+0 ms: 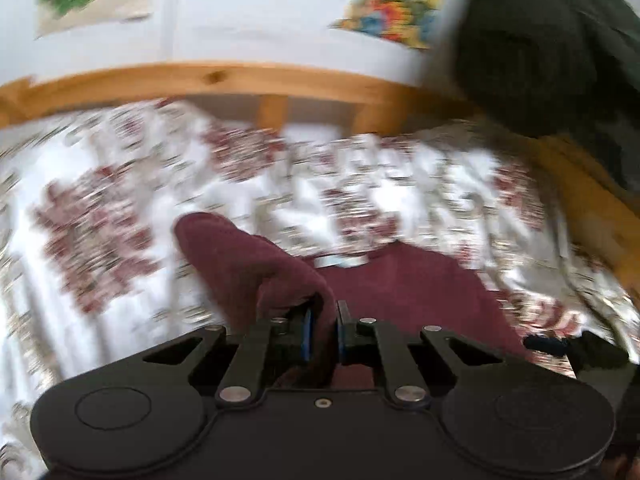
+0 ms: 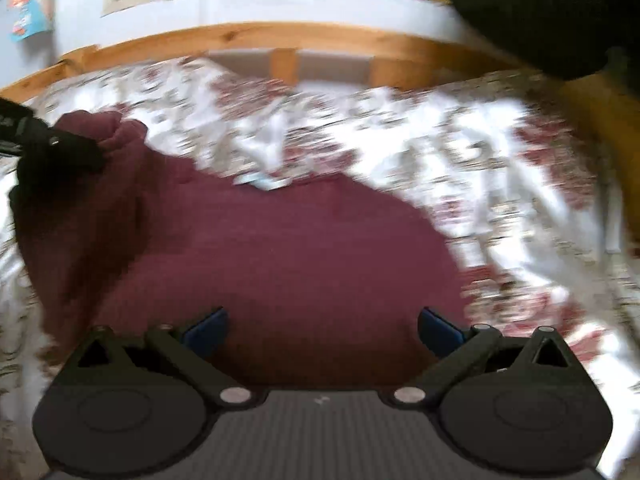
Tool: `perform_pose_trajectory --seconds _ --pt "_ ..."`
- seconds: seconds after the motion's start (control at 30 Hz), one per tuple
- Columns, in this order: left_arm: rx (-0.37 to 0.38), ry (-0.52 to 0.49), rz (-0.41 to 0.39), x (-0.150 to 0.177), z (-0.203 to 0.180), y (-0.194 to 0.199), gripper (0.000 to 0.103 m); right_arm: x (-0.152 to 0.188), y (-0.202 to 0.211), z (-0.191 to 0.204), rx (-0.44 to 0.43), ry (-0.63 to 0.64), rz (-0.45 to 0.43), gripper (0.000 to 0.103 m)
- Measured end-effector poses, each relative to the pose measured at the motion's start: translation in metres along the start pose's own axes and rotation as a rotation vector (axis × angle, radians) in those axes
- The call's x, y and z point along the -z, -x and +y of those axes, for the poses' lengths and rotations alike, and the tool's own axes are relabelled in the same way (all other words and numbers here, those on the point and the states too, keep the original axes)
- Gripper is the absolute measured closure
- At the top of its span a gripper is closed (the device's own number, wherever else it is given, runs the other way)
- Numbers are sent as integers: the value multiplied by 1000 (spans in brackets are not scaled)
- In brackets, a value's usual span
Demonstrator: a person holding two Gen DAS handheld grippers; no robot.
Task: Fold small clothes
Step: 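Grasp one side edge of the folded shirt with the left tool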
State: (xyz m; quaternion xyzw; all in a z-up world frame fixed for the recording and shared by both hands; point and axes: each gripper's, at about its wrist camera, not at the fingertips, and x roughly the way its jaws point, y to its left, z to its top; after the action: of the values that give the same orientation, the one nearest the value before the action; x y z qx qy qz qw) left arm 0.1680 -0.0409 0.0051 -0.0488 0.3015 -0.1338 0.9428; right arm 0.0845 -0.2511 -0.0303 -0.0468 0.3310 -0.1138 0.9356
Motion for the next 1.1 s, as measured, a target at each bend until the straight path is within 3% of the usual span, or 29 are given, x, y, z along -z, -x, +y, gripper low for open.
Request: perform_pose_trajectory --seconds 0.13,0.23,0.37,0.47,0.57,0.63,0.7,0.83,0.97,1.1 --pt "80 -68 31 1 -52 -20 93 0 12 -50 101 -88 -31 0" --pt "115 -116 81 13 -84 -41 93 4 18 -91 143 -230 -34 0" --pt "123 -153 146 38 -107 -63 93 15 21 -131 83 -450 -30 0" --pt "118 -181 148 48 -114 -62 88 19 20 -137 35 -490 -28 0" --pt "158 -173 156 48 -114 -54 64 16 21 -129 -15 -460 -56 0" --pt "202 -166 163 47 -113 -45 36 12 20 -123 -51 -438 -74 0" --pt "243 -166 154 50 -113 -33 26 11 21 -118 -72 -425 -87 0" --pt "282 -173 127 62 -113 -10 21 11 22 -114 -99 -437 -113 0" --pt "331 -160 29 72 -103 17 11 12 21 -112 -190 -478 -151 0" --pt "244 -163 -74 77 -85 30 5 10 14 -106 -294 -503 -169 0"
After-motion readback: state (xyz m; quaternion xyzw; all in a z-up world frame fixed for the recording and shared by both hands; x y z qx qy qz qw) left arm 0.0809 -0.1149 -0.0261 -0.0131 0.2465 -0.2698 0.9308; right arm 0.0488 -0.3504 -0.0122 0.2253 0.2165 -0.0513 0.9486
